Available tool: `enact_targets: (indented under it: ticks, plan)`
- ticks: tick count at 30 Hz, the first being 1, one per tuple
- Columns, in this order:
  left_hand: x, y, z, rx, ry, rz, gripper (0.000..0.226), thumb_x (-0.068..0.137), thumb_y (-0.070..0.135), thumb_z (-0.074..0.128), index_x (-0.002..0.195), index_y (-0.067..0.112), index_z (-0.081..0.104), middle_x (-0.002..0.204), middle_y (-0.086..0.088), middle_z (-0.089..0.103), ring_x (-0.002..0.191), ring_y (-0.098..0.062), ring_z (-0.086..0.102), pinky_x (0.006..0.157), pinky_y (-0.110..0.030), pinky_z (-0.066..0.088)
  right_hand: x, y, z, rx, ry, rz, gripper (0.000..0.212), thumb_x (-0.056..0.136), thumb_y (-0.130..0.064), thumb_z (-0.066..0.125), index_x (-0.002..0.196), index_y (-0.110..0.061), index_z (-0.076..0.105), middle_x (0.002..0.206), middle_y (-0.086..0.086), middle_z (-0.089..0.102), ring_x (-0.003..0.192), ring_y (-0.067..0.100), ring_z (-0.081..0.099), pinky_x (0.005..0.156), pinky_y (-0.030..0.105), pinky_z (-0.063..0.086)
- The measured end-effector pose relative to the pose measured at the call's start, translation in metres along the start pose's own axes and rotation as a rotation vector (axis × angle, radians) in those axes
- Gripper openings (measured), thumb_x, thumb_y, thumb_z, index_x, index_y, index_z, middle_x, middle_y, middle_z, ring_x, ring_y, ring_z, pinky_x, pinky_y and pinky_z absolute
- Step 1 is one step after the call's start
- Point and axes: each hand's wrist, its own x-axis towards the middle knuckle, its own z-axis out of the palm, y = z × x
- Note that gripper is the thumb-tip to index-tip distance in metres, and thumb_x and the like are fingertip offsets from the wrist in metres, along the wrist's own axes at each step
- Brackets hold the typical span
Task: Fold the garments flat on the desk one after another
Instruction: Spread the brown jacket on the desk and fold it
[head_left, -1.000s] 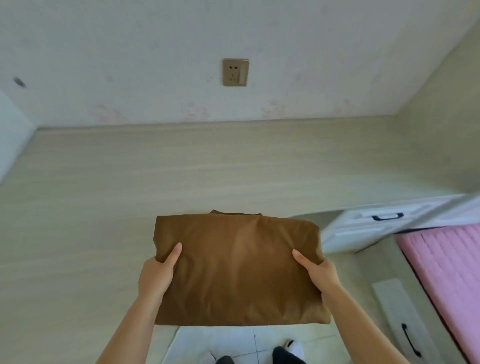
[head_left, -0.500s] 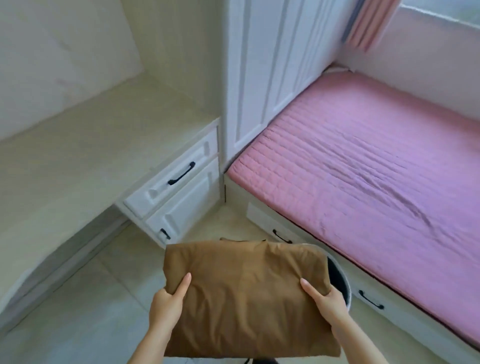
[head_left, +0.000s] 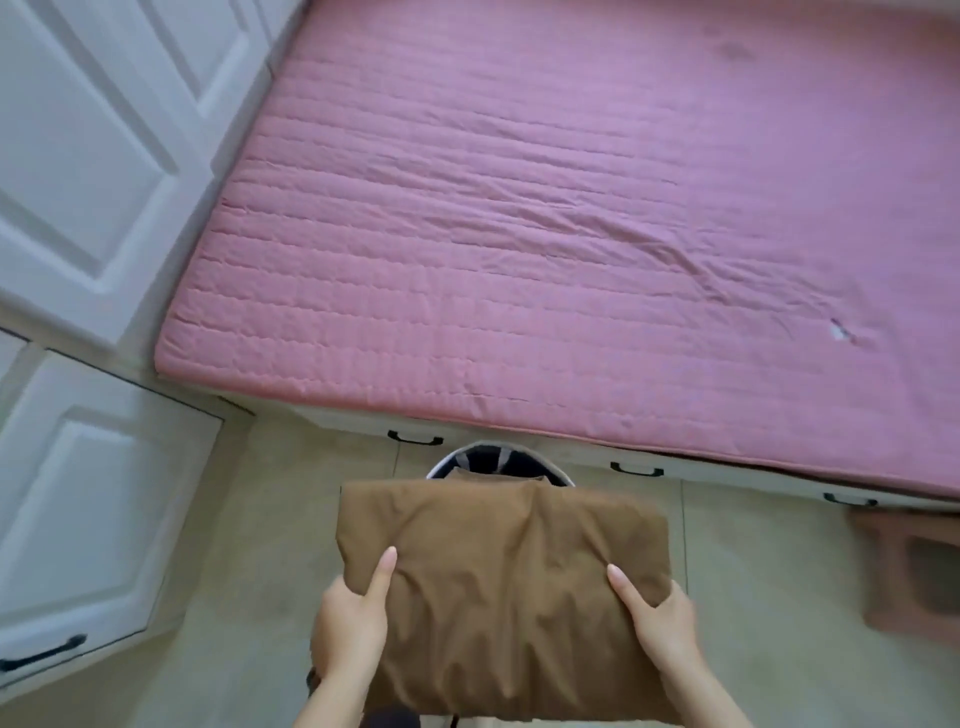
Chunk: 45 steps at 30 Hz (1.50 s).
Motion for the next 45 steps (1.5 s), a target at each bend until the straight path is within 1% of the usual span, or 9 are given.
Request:
enact_targets:
  ticks: [10,14,30,32,34,37,39,41,45]
  plan:
    - [0.091,-0.001,0.182,0.298,0.008,0.195,0.052,0.084,0.068,0.045,0.084,0.018,0.06,0.083,0.002,0.067,0.084,-0.028,0.062,0.084,-0.042,0.05,0.126,0.042,0.127,-0.119,0.276,0.061,0.039,0.087,-0.047,0.062,0.11,-0.016,0.058,0.102,0.004,0.069,0.101,0.033,0.061,0.083,0.037,0.045]
    - [0.135,-0.034,0.239,0.363,-0.06,0.251,0.079,0.078,0.078,0.032,0.103,0.011,0.066,0.097,-0.004,0.07,0.094,-0.031,0.063,0.087,-0.044,0.05,0.174,0.069,0.172,-0.271,0.246,0.051,0.034,0.091,-0.046,0.057,0.112,-0.019,0.056,0.095,0.007,0.07,0.099,0.034,0.062,0.089,0.038,0.042]
    - [0.316,-0.155,0.369,0.577,-0.095,0.042,0.032,0.099,0.017,0.048,0.122,-0.003,0.056,0.122,-0.024,0.058,0.113,-0.037,0.056,0.086,-0.038,0.044,0.371,0.224,0.278,-0.315,-0.002,0.242,0.042,0.098,-0.028,0.049,0.132,-0.004,0.046,0.132,0.023,0.053,0.122,0.037,0.051,0.101,0.039,0.041]
    - [0.306,-0.165,0.37,0.648,-0.009,0.153,0.042,0.09,0.003,0.051,0.131,0.001,0.047,0.131,-0.021,0.051,0.118,-0.034,0.05,0.095,-0.035,0.041,0.351,0.218,0.283,-0.483,0.18,0.107,0.043,0.095,-0.012,0.052,0.135,-0.006,0.04,0.131,0.02,0.053,0.119,0.037,0.053,0.096,0.04,0.043]
    - [0.276,-0.173,0.361,0.79,0.072,0.539,0.06,0.077,-0.001,0.056,0.135,0.006,0.043,0.13,-0.022,0.05,0.113,-0.038,0.05,0.097,-0.041,0.043,0.318,0.211,0.293,-0.621,0.368,-0.234,0.051,0.079,-0.001,0.059,0.126,-0.013,0.045,0.127,0.015,0.053,0.115,0.032,0.052,0.094,0.041,0.04]
    - [0.243,-0.176,0.352,0.95,-0.181,1.051,0.069,0.079,0.007,0.056,0.144,0.02,0.037,0.137,-0.015,0.048,0.122,-0.032,0.046,0.105,-0.042,0.038,0.289,0.204,0.311,-0.727,0.24,-0.706,0.05,0.075,-0.007,0.051,0.124,-0.014,0.048,0.133,0.011,0.048,0.12,0.028,0.047,0.102,0.039,0.032]
    - [0.254,-0.168,0.356,1.196,-0.342,1.088,0.074,0.091,0.016,0.049,0.153,0.025,0.009,0.159,-0.007,0.016,0.144,-0.027,0.018,0.119,-0.042,0.014,0.297,0.204,0.312,-0.88,0.07,-0.713,0.064,0.081,-0.012,0.051,0.143,-0.016,0.037,0.153,0.013,0.031,0.137,0.03,0.029,0.112,0.043,0.018]
    - [0.287,-0.153,0.363,1.518,-0.381,1.058,0.075,0.098,0.026,0.04,0.152,0.026,-0.012,0.16,-0.006,-0.016,0.147,-0.025,-0.011,0.12,-0.044,-0.003,0.324,0.214,0.304,-1.07,-0.049,-0.602,0.088,0.088,-0.02,0.052,0.151,-0.029,-0.008,0.157,0.012,-0.021,0.143,0.029,-0.014,0.114,0.047,-0.006]
    - [0.336,-0.127,0.368,1.67,-0.47,0.871,0.09,0.095,0.03,0.053,0.151,0.019,-0.016,0.159,-0.009,-0.019,0.147,-0.025,-0.014,0.119,-0.037,-0.008,0.369,0.229,0.28,-1.198,-0.21,-0.294,0.118,0.082,-0.032,0.068,0.133,-0.035,-0.038,0.138,0.002,-0.049,0.139,0.022,-0.034,0.118,0.041,-0.008]
